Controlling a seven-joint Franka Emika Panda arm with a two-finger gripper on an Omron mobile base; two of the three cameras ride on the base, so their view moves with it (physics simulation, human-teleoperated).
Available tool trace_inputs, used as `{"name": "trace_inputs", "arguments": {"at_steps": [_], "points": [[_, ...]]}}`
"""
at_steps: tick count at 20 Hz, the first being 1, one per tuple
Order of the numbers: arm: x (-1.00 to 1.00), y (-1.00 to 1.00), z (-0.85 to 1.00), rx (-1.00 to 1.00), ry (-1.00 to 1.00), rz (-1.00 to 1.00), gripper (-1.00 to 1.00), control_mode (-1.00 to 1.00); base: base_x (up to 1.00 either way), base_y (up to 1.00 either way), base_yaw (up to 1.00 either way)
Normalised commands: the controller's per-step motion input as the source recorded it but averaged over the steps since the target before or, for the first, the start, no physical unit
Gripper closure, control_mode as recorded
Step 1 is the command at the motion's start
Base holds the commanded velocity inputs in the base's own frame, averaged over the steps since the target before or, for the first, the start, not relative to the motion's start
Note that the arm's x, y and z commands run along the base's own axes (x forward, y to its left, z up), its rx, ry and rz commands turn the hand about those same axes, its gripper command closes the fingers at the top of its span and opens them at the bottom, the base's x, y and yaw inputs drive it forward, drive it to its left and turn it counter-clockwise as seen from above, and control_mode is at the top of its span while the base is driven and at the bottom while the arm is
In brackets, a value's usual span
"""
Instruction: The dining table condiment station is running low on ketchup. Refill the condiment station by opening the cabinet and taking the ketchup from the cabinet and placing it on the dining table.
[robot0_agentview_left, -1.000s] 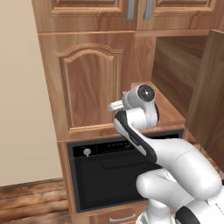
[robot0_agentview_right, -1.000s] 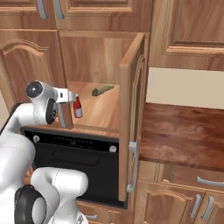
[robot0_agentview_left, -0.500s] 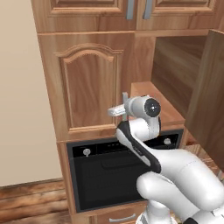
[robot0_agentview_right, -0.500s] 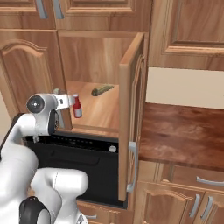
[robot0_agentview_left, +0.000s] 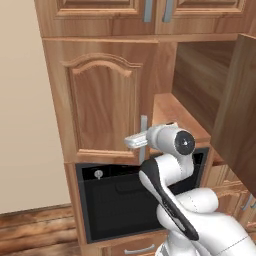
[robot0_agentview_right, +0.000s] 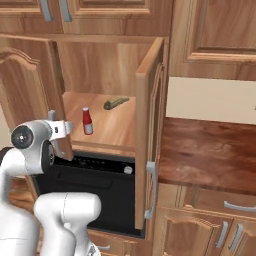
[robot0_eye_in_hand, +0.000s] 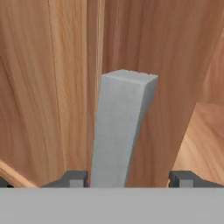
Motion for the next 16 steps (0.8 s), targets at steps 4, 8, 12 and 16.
{"name": "trace_inputs", "arguments": {"at_steps": [4,8,12,16], "points": [[-0.88,0.63,0.01,0.01,0.01,0.00,1.00,-1.00,0.00,0.00,0.00],[-0.91,0.65,0.02,0.03,0.12,0.00,1.00,-1.00,0.00,0.00,0.00],[-0.88,0.66,0.05,0.03,0.22,0.00,1.00,-1.00,0.00,0.00,0.00],[-0.93,0.52,0.00,0.05,0.16,0.00,-1.00,-1.00,0.00,0.00,0.00]]}}
